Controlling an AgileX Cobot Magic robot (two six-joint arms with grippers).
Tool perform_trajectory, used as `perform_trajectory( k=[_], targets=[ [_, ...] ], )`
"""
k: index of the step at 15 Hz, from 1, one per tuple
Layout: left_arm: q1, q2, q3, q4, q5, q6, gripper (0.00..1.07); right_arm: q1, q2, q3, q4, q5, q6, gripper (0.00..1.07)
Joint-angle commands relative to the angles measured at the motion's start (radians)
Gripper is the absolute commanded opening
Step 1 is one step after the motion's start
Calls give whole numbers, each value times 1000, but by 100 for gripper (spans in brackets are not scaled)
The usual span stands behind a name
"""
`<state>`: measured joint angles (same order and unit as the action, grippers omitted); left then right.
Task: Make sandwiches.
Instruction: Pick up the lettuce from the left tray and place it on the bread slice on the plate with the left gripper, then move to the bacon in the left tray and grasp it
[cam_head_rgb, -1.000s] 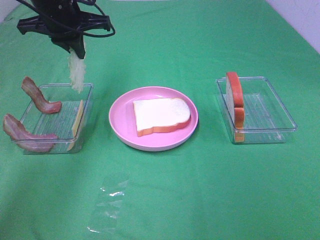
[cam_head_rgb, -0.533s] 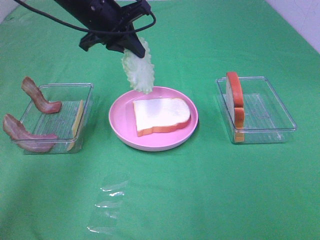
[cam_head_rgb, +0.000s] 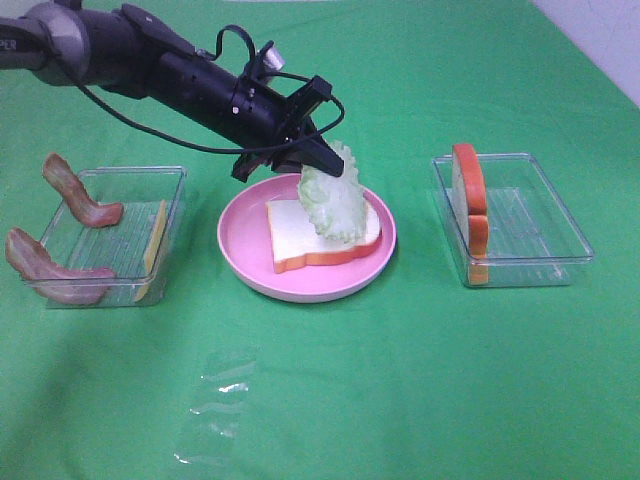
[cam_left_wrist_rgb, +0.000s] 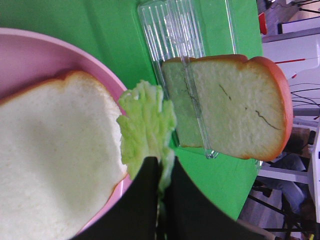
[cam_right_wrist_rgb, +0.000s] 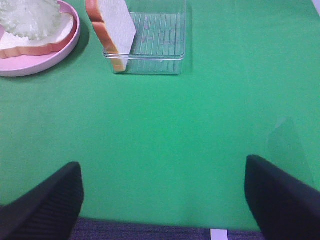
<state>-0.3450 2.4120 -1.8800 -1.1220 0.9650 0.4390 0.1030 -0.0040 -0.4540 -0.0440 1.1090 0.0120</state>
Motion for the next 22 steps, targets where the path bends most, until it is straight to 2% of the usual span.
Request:
perform_trajectory(
  k=[1, 3, 4, 6, 7, 8, 9, 10, 11, 12, 15, 17, 20, 21, 22],
  targets=[
    [-5, 35, 0, -56, -12, 30, 0, -2, -30, -4, 1, -5, -2, 84],
    [-5, 44, 0, -23, -32, 24, 0, -2, -30, -4, 1, -5, -2, 84],
    [-5, 44, 0, 30, -54, -17, 0, -2, -30, -4, 1, -5, -2, 84],
    [-5, 42, 0, 176, -59, -147, 0, -2, -30, -4, 1, -5, -2, 84],
    [-5, 41, 0, 298, -58, -242, 7, -2, -30, -4, 1, -5, -2, 84],
    [-5, 41, 0, 320, -58, -265, 18, -2, -30, -4, 1, -5, -2, 84],
    [-5, 39, -1, 333, -58, -279, 38, -2, -30, -4, 1, -5, -2, 84],
    [-5, 32, -7, 333, -58, -270, 63, -2, -30, -4, 1, -5, -2, 84],
    [-5, 30, -30, 332, -53, -232, 83, -2, -30, -4, 1, -5, -2, 84],
    [-5, 30, -88, 332, -8, -225, 99, -2, -30, -4, 1, -5, -2, 84],
    [-5, 30, -200, 337, 69, -266, 100, -2, -30, -4, 1, -5, -2, 84],
    [-5, 30, -299, 378, 149, -336, 100, -2, -30, -4, 1, -5, -2, 84],
    [-5, 30, -482, 590, 336, -486, 99, -2, -30, -4, 1, -5, -2, 84],
    [-5, 27, -526, 668, 356, -513, 98, -2, -30, -4, 1, -5, -2, 84],
    [-5, 3, -533, 705, 356, -528, 98, -2, -30, -4, 1, -5, -2, 84]
  ],
)
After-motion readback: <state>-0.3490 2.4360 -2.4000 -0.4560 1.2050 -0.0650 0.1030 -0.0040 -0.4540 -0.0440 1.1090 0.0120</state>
